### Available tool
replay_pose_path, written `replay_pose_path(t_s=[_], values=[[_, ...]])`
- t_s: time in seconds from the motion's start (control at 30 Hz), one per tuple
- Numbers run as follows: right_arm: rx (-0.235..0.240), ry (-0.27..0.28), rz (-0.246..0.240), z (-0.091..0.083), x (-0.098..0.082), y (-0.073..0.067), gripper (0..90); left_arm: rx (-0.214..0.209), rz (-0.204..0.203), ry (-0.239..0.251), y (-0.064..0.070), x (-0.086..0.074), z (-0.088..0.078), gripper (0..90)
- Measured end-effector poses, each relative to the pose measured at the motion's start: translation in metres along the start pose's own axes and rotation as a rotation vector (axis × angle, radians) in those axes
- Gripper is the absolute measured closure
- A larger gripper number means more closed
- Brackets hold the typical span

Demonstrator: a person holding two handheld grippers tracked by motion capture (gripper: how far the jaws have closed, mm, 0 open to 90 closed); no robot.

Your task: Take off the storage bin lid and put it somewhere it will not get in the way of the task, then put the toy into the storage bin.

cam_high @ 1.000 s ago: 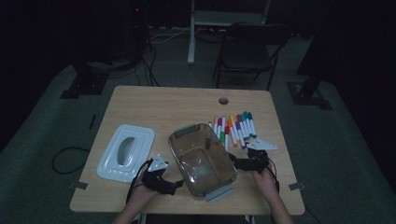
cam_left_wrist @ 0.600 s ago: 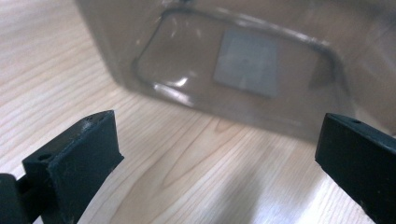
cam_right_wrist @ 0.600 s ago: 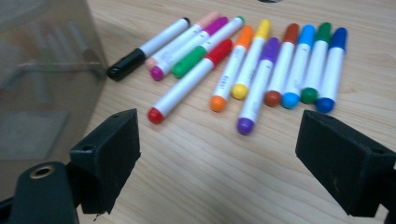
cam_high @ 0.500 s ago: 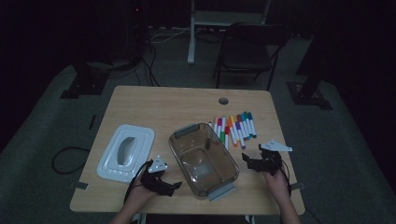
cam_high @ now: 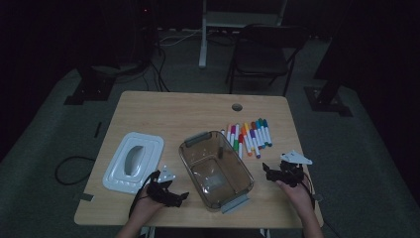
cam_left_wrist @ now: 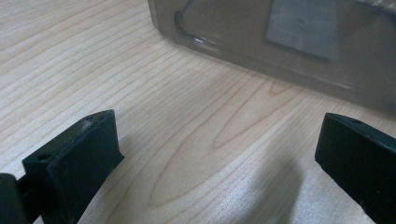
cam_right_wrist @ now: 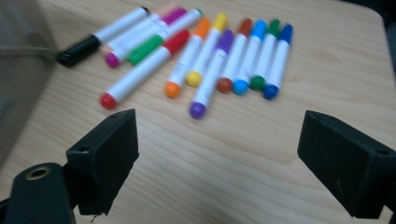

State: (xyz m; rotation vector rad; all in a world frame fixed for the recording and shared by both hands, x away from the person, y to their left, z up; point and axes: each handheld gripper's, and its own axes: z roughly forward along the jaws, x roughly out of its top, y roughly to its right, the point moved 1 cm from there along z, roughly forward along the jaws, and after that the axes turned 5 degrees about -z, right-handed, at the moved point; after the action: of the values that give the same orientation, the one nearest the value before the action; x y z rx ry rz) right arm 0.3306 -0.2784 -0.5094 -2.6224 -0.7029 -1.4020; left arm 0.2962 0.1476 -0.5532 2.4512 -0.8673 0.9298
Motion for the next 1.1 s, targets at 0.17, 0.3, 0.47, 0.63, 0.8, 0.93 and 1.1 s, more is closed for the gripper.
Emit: replay_pose_path(t_s=[0.17,0.3,0.47,0.63,0.8,0.93,1.1], values=[[-0.092,0.012,0.030,-0.005,0.003,0.011,12.4,0.056,0.059,-0.028,0.007,0.000,0.003,0.5],[-0.177,0.051,0.050,-0.014,0.007,0.023,12.4,0.059,0.056,-0.026,0.007,0.000,0.003,0.5],[-0.155,0.019,0.123,-0.021,0.017,0.039,19.0,0.060,0.056,-0.026,0.007,0.001,0.004,0.5],[-0.119,-0.008,0.118,-0.011,0.025,0.045,19.9,0.063,0.052,-0.026,0.007,0.001,0.004,0.5],[-0.141,-0.002,0.110,0.000,0.035,0.047,18.5,0.064,0.052,-0.025,0.007,0.001,0.004,0.5],[-0.034,-0.075,0.230,0.007,0.046,0.056,28.0,0.064,0.052,-0.026,0.007,0.001,0.004,0.5],[-0.047,-0.136,0.188,0.026,0.058,0.066,34.9,0.063,0.052,-0.027,0.007,0.001,0.004,0.5]])
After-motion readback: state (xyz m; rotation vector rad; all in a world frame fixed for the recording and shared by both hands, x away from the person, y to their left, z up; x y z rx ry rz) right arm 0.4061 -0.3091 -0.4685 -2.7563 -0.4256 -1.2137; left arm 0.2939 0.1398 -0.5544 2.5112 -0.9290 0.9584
